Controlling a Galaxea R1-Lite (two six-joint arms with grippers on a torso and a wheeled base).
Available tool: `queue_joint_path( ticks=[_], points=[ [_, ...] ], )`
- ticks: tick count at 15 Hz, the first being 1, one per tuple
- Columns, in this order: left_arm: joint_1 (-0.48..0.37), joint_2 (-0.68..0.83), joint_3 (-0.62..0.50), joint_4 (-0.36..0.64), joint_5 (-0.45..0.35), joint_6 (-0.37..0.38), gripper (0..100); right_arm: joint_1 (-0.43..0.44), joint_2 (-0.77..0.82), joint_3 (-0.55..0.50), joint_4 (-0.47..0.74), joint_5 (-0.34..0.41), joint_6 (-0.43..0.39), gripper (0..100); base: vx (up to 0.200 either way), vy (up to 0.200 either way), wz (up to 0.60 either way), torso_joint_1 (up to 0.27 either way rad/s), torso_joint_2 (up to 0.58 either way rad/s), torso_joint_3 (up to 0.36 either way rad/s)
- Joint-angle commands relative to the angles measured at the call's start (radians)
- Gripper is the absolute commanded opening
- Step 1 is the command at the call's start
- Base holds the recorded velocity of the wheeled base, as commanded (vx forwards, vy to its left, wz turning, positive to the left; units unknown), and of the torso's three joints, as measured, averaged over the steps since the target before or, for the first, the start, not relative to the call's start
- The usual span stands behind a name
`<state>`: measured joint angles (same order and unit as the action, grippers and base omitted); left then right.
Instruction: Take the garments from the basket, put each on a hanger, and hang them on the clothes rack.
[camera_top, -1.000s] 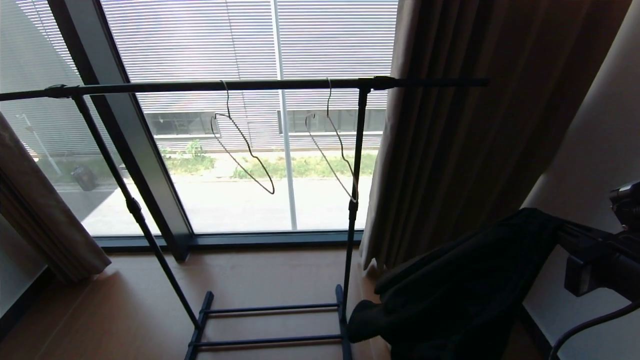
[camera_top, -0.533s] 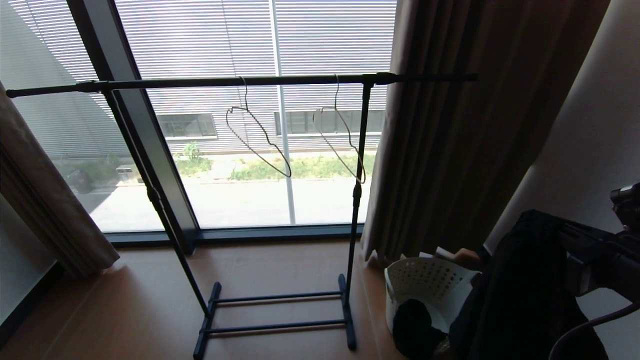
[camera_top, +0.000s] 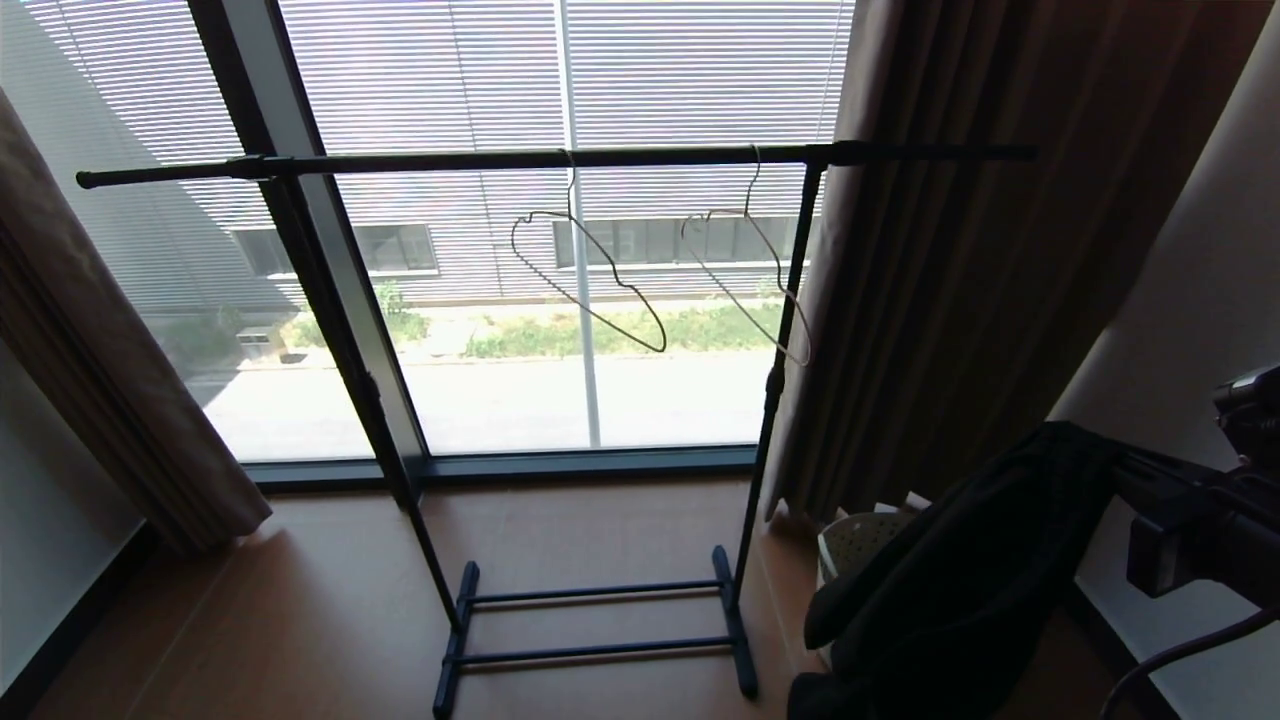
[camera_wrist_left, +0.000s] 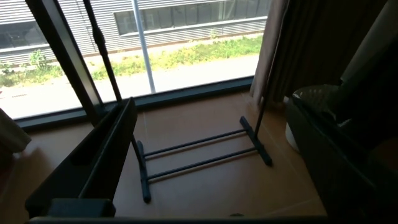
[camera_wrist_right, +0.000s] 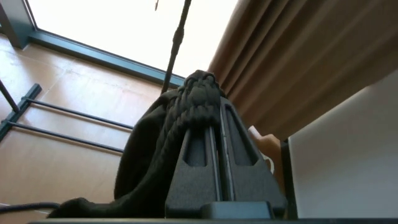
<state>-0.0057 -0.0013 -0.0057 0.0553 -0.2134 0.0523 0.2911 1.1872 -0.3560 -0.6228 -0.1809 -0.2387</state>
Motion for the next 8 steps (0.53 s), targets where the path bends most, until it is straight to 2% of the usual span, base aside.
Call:
queue_joint_path(
  ticks=[1, 5, 8],
  points=[
    [0.0, 0.001, 0.0, 0.0, 0.0, 0.0, 100, 0.0, 0.002, 0.002, 0.0, 0.0, -0.001, 0, 0.2, 0.2, 0.0, -0.002, 0.0, 0.002],
    [0.0, 0.001, 0.0, 0.0, 0.0, 0.0, 100, 0.002, 0.002, 0.002, 0.0, 0.001, -0.002, 0, 0.2, 0.0, 0.0, 0.007, 0.0, 0.005],
    [0.0, 0.001, 0.0, 0.0, 0.0, -0.002, 100, 0.014, 0.002, 0.003, 0.0, 0.0, -0.004, 0, 0.0, 0.0, 0.0, 0.0, 0.0, 0.0]
  ],
)
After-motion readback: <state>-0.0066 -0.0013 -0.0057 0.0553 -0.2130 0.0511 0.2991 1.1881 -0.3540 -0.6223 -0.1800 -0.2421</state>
